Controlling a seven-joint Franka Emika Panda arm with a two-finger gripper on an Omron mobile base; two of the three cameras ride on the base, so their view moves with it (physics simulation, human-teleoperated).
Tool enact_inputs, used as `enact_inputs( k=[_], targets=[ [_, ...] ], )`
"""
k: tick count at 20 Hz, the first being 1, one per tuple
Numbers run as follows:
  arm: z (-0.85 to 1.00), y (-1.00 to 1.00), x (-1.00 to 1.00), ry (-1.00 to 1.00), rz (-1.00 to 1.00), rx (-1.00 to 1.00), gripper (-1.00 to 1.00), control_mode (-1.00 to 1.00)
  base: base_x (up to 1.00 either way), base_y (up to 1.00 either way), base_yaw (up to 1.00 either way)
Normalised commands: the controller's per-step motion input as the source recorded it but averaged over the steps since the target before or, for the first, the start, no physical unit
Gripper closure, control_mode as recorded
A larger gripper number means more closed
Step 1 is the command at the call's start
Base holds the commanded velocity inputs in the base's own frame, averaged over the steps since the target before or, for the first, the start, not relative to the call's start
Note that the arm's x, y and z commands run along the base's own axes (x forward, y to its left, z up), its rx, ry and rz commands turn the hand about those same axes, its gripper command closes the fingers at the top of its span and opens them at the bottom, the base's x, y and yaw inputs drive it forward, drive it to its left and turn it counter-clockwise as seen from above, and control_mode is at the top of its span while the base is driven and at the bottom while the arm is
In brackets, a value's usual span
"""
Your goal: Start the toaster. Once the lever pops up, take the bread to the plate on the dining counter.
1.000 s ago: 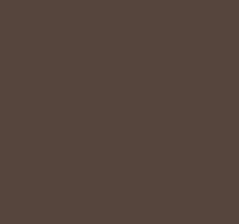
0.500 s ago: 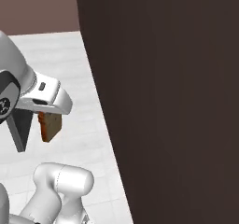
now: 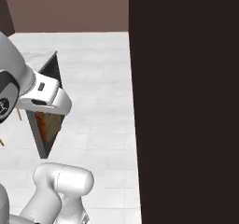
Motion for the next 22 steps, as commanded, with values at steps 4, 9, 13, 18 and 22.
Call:
enact_inputs(
  k=[4, 9, 13, 18, 22],
  targets=[
    [0.00, 0.00, 0.00, 0.00, 0.00, 0.00, 1.00, 1.00, 1.00, -0.06, 0.42],
    [0.00, 0.00, 0.00, 0.00, 0.00, 0.00, 1.00, 1.00, 0.98, -0.34, 0.36],
    [0.00, 0.00, 0.00, 0.00, 0.00, 0.00, 1.00, 1.00, 0.90, -0.58, 0.31],
    [0.00, 0.00, 0.00, 0.00, 0.00, 0.00, 1.00, 1.00, 0.93, -0.66, 0.26],
    [0.00, 0.00, 0.00, 0.00, 0.00, 0.00, 1.00, 1.00, 0.91, -0.68, 0.23]
  ],
)
